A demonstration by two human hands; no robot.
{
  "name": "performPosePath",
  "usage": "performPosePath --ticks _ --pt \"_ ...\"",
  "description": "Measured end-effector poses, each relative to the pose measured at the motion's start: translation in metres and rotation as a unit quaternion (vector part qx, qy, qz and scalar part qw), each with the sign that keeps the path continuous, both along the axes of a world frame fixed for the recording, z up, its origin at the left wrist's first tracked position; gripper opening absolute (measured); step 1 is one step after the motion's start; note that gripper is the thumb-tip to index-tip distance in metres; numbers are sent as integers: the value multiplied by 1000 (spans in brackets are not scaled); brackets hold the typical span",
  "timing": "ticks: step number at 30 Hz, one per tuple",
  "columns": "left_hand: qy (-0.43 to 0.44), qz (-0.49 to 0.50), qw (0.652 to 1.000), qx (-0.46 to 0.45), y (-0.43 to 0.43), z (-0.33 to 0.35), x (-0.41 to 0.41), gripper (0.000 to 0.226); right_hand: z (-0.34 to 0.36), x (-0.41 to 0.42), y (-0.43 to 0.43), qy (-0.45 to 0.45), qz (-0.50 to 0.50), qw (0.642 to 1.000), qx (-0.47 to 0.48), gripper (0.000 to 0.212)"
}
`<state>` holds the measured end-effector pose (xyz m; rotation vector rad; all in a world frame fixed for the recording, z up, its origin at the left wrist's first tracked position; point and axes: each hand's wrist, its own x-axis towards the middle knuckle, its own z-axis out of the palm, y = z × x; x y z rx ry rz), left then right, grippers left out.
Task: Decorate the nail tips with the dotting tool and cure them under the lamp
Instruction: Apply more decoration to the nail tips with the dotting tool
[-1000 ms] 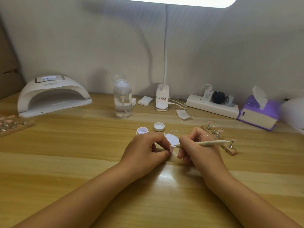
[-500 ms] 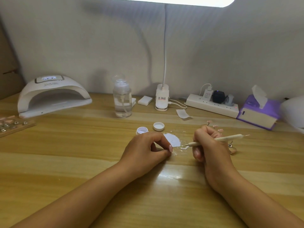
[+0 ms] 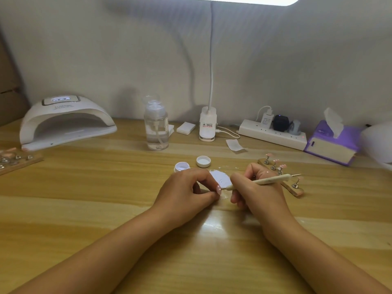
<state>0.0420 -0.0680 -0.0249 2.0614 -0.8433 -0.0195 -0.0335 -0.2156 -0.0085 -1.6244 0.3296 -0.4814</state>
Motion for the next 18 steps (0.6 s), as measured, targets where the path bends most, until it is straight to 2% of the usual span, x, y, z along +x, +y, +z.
performPosePath --ticks 14,18 --pt "0 -1 1000 -4 0 0 0 13 0 0 1 5 5 1000 -19 35" --pt "2 -2 1000 -5 0 -1 1 14 2 0 1 -12 -3 1000 3 37"
